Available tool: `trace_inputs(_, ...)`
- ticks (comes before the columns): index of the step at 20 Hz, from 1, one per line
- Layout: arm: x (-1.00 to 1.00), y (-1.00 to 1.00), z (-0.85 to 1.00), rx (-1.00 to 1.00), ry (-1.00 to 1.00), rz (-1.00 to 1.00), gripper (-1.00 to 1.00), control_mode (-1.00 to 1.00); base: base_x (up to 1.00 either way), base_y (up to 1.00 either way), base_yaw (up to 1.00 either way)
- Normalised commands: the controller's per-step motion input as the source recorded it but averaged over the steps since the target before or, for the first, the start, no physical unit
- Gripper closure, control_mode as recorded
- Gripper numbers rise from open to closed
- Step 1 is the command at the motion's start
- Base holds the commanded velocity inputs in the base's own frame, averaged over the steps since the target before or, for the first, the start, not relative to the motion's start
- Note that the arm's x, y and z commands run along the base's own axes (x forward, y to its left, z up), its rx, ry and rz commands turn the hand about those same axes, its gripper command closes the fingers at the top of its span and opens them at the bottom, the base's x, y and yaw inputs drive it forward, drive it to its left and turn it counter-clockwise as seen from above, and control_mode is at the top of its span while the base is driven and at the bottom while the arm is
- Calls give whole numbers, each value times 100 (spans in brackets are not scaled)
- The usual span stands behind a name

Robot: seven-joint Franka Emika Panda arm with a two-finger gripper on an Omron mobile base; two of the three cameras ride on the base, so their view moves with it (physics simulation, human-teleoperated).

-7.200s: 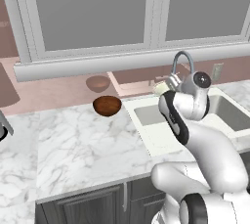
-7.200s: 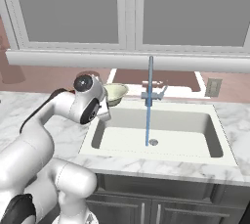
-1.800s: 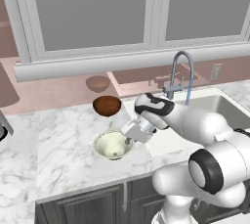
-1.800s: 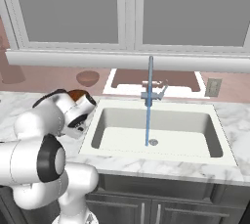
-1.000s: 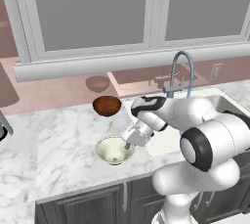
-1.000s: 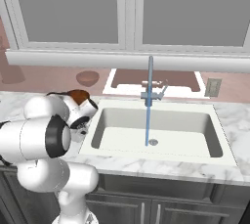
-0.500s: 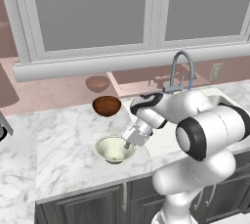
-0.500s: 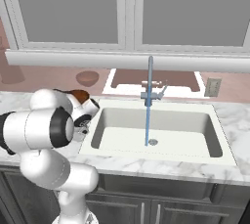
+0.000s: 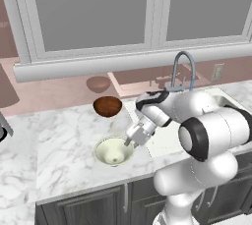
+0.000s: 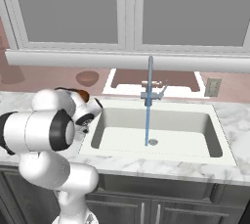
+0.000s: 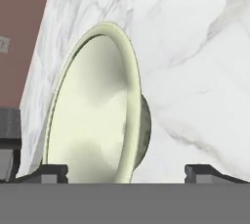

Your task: Rinse each bowl for a few seconds and place them down in the sink or on the counter.

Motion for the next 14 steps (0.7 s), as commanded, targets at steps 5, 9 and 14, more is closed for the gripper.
trace_inputs(5,-15,0,33,9,0,1,-100,-100,0,0,0)
trace_inputs(9,-10,0,43,6,0,1,-100,-100,0,0,0)
trace_inputs(14,-8,0,45,3,0,0,-100,-100,0,0,0)
